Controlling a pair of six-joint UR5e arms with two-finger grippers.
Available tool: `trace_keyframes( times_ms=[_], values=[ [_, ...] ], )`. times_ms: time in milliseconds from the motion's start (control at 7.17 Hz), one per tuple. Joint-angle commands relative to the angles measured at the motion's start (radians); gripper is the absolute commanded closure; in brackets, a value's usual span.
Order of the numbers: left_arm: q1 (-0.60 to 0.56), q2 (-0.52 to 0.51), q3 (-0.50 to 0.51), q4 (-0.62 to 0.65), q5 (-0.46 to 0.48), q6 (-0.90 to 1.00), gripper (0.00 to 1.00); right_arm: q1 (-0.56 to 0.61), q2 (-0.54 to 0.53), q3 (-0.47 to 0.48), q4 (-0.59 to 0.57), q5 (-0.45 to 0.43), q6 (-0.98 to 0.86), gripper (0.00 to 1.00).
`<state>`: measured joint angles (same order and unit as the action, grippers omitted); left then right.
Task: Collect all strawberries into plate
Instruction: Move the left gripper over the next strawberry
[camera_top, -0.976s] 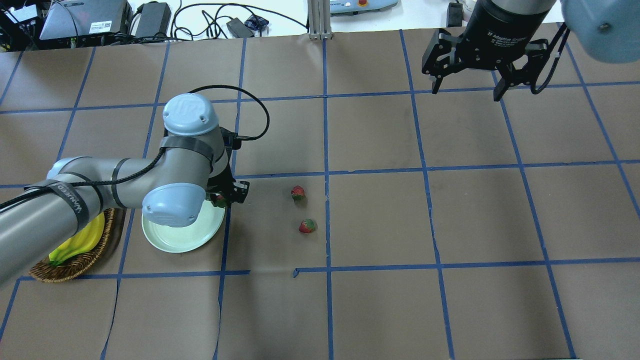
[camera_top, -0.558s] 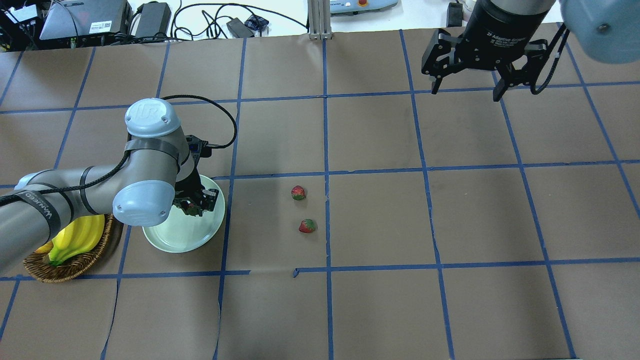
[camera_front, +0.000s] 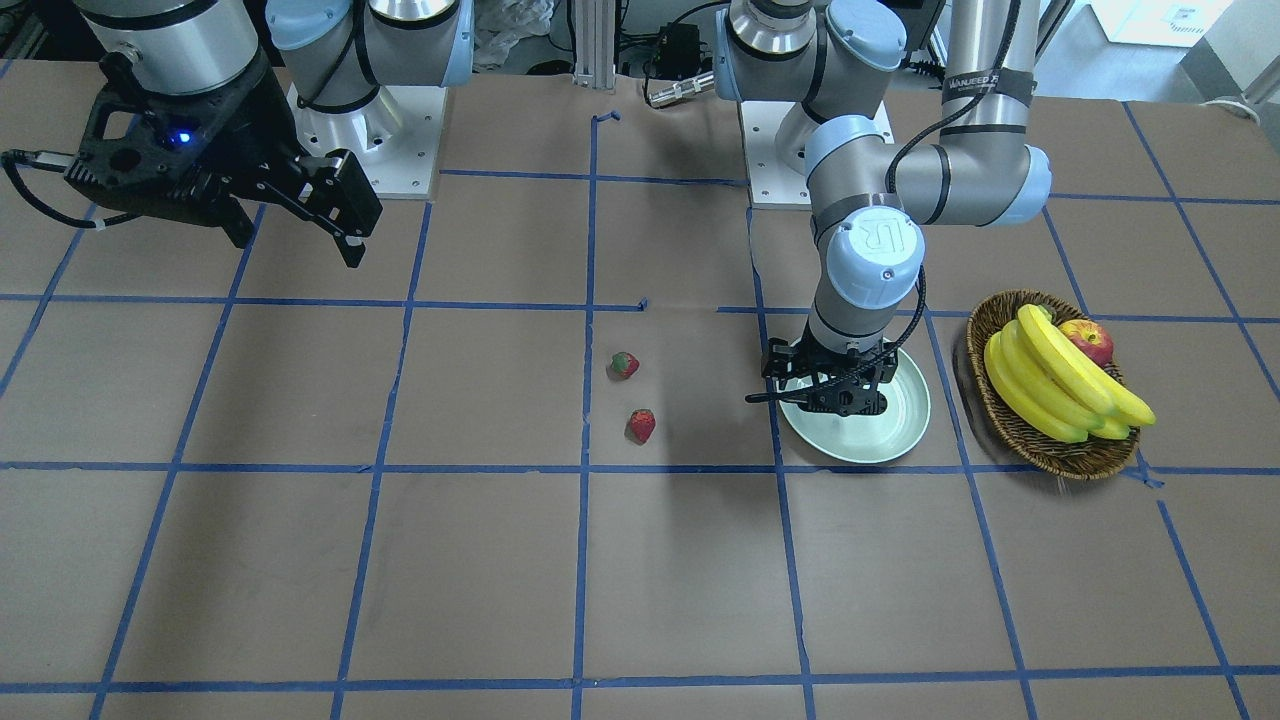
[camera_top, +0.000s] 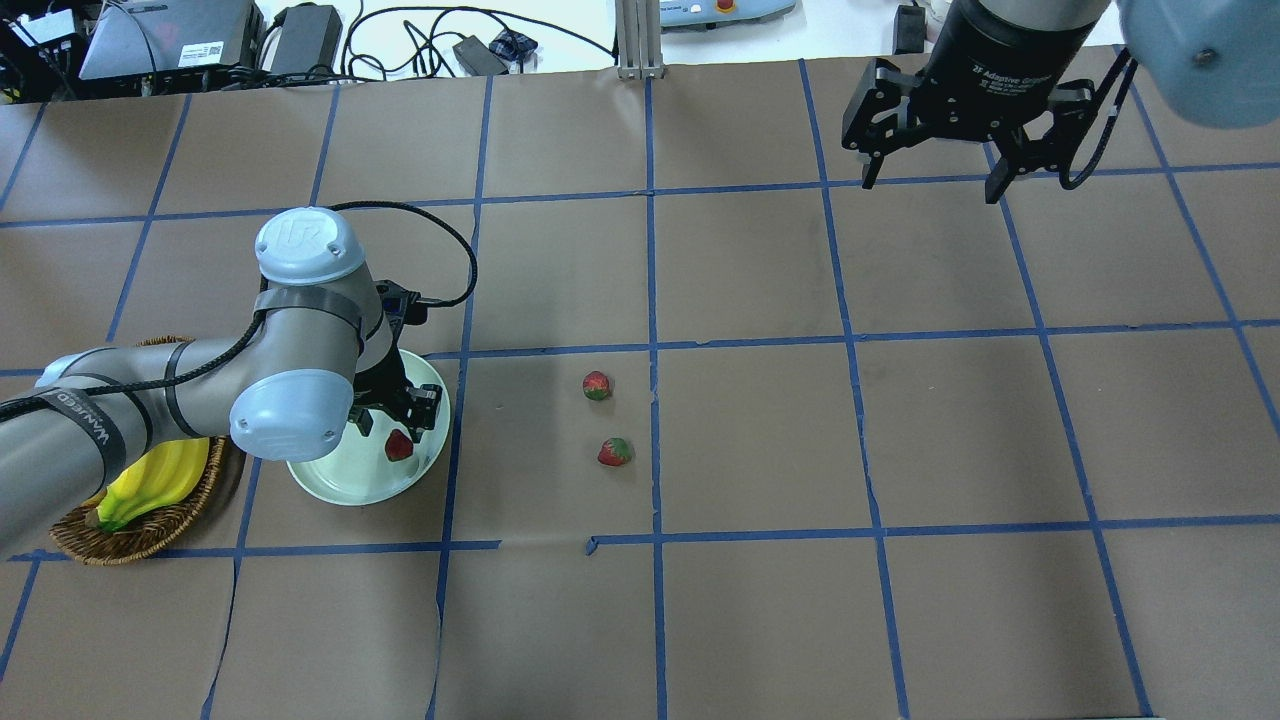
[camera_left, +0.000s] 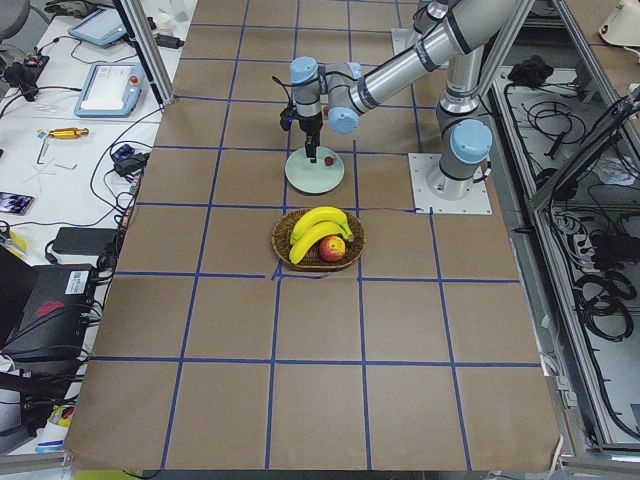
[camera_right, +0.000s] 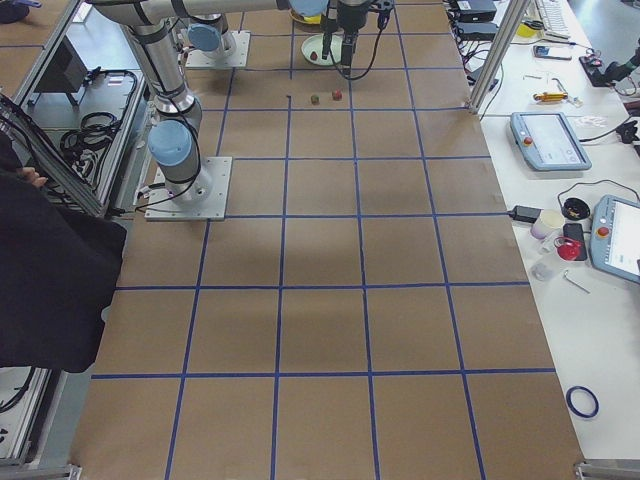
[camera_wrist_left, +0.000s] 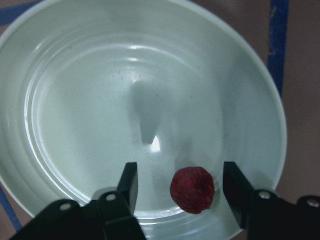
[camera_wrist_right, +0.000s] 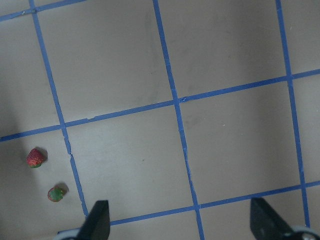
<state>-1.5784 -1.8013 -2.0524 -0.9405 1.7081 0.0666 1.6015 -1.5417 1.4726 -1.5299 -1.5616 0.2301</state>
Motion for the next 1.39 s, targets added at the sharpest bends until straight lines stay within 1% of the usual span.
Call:
trace_keyframes(
  times_ms=[0, 139, 418, 558, 697, 837, 976, 1255],
  values=[
    [-0.110, -0.027, 0.086, 0.000, -0.028, -0.182, 0.03, 0.000, 0.000, 0.000, 0.001, 0.000, 0.000, 0.00],
    [-0.141, -0.041, 0.106, 0.005, -0.112, -0.303, 0.04, 0.000, 0.000, 0.000, 0.002, 0.000, 0.000, 0.00],
    [-0.214, -0.093, 0.150, 0.043, -0.124, -0.393, 0.06, 0.002, -0.002, 0.002, 0.005, 0.000, 0.002, 0.00],
    [-0.253, -0.137, 0.187, 0.054, -0.134, -0.428, 0.09, 0.002, -0.002, 0.002, 0.005, 0.000, 0.000, 0.00],
    [-0.268, -0.179, 0.195, 0.078, -0.133, -0.445, 0.13, 0.002, 0.000, 0.002, 0.005, 0.000, 0.000, 0.00],
    [-0.279, -0.212, 0.195, 0.115, -0.134, -0.479, 0.14, 0.002, 0.000, 0.002, 0.005, 0.000, 0.000, 0.00],
    [-0.304, -0.222, 0.195, 0.115, -0.127, -0.488, 0.17, 0.002, 0.000, 0.000, 0.007, 0.000, 0.000, 0.00],
    [-0.310, -0.239, 0.195, 0.115, -0.136, -0.496, 0.35, 0.002, 0.000, 0.000, 0.007, 0.000, 0.002, 0.00]
  ],
)
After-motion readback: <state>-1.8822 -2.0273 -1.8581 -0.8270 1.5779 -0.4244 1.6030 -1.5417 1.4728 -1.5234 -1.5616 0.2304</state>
